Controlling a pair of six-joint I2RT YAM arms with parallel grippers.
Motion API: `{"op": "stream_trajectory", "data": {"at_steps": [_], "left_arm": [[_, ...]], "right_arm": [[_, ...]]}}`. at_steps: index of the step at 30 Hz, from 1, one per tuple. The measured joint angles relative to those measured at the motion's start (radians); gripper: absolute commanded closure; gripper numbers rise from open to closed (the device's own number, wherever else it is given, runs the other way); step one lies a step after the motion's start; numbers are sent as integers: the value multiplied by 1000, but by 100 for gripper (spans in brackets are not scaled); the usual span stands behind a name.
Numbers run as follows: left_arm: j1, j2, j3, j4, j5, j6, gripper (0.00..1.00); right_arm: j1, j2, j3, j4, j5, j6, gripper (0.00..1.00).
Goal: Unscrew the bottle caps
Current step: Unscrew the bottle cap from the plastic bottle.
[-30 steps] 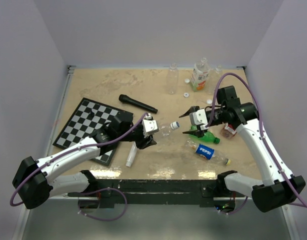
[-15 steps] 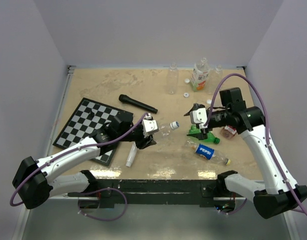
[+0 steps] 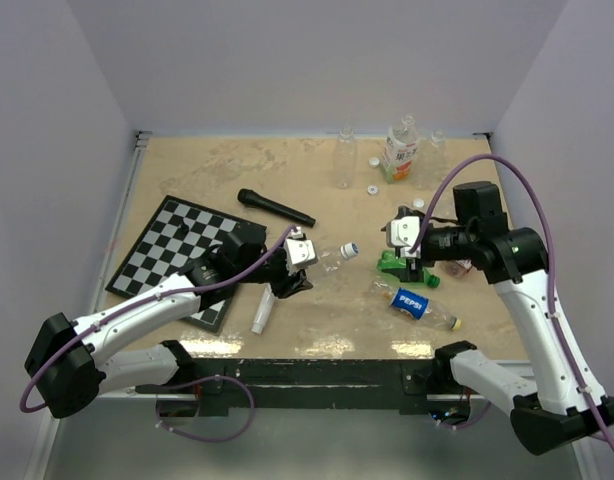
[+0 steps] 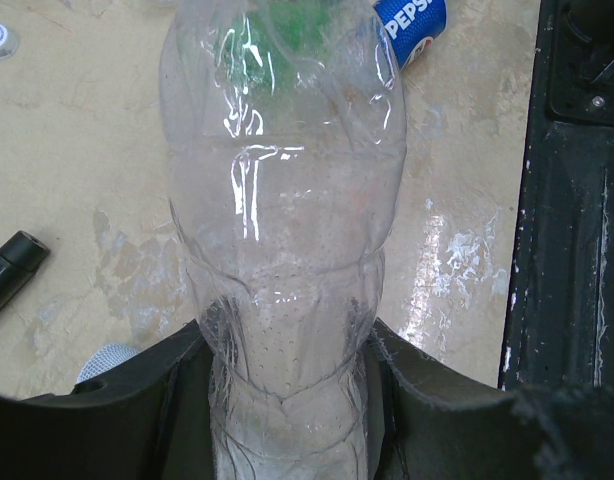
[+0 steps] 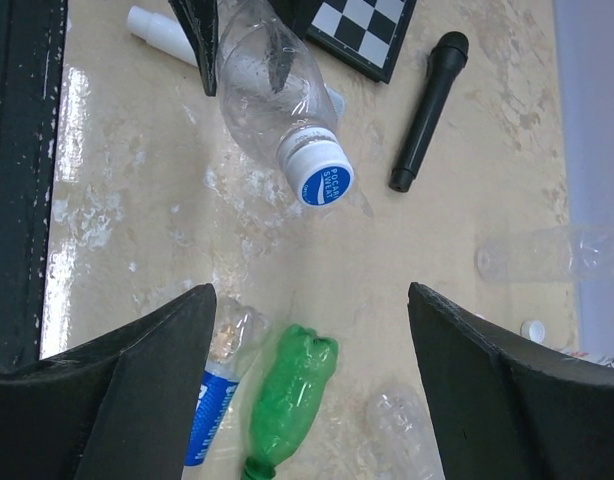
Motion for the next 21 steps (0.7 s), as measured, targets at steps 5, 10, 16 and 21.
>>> {"op": "stream_trajectory", "data": {"at_steps": [5, 10, 16, 21], "left_arm": [[0, 0, 0, 0, 0, 0, 100], [0, 0, 0, 0, 0, 0, 100], [0, 0, 0, 0, 0, 0, 100], [0, 0, 0, 0, -1, 0, 100]], "right_arm": [[-1, -21, -7, 1, 18, 34, 19], [-1, -37, -34, 6, 25, 70, 19], [-3, -41, -53, 16, 43, 114, 19], [-4, -42, -58, 33, 52, 153, 19]]}}
